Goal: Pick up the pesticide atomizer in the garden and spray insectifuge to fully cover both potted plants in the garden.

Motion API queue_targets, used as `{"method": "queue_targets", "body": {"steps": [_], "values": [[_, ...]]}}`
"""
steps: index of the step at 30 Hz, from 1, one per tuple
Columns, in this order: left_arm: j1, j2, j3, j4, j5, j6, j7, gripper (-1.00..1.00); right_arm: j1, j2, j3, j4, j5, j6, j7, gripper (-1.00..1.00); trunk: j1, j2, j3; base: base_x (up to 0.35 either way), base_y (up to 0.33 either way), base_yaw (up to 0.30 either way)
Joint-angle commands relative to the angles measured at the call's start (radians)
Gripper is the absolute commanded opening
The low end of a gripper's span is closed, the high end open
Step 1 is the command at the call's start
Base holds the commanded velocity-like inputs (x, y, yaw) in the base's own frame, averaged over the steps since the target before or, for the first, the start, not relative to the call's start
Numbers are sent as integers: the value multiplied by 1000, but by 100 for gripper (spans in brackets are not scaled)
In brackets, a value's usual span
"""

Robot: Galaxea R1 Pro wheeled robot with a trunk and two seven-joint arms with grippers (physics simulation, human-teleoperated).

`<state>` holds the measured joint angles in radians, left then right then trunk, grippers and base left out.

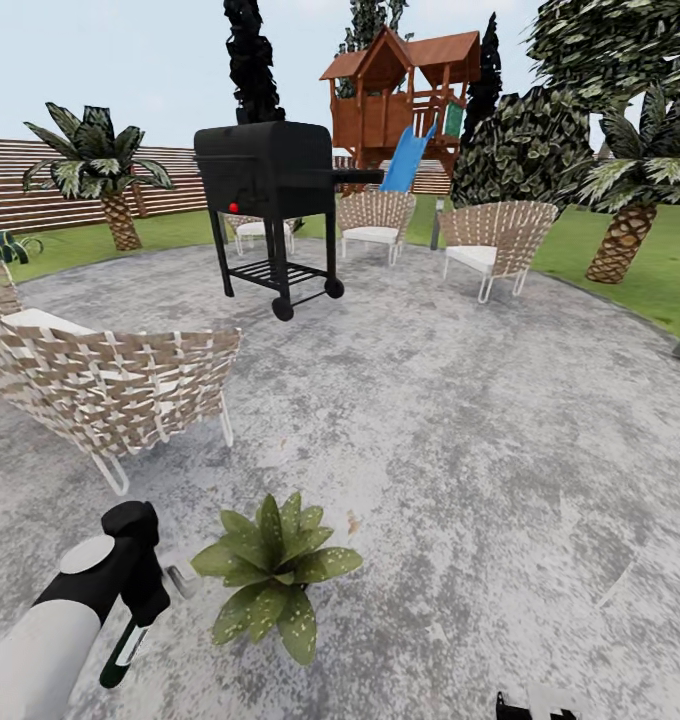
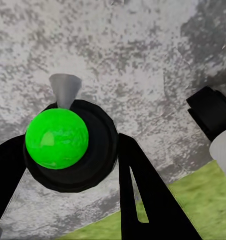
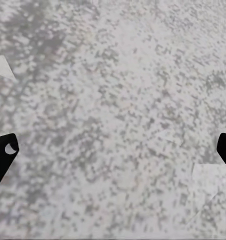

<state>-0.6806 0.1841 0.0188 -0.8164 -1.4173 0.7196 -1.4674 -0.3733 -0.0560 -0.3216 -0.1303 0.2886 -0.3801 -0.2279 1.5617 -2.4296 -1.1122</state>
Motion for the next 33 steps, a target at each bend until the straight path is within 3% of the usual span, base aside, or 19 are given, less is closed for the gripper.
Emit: {"method": "queue_targets", "body": {"steps": [1,11,19,28,30,33], "values": [[0,-1,1,-1,-6,11,-8,-100,-1,1,-7,1,11,-3,-4,100,0,0,-1,54,294,-111],[8,-11,1,0,-7,14,-7,-100,-1,1,-7,1,11,-3,-4,100,0,0,-1,-32,302,-248],[3,-14,1,-1,-6,16,-6,-100,-1,1,-7,1,11,-3,-4,100,0,0,-1,71,284,-37],[-2,-27,-3,-4,-8,14,9,-100,-1,1,-6,1,11,-3,-4,100,0,0,3,32,26,-218],[0,-15,-1,-4,-9,10,11,-100,-1,1,-6,1,11,-3,-4,100,0,0,4,0,0,-85],[12,26,3,-3,-9,4,23,-100,-1,1,-6,1,11,-3,-4,100,0,0,4,0,0,-10]]}}
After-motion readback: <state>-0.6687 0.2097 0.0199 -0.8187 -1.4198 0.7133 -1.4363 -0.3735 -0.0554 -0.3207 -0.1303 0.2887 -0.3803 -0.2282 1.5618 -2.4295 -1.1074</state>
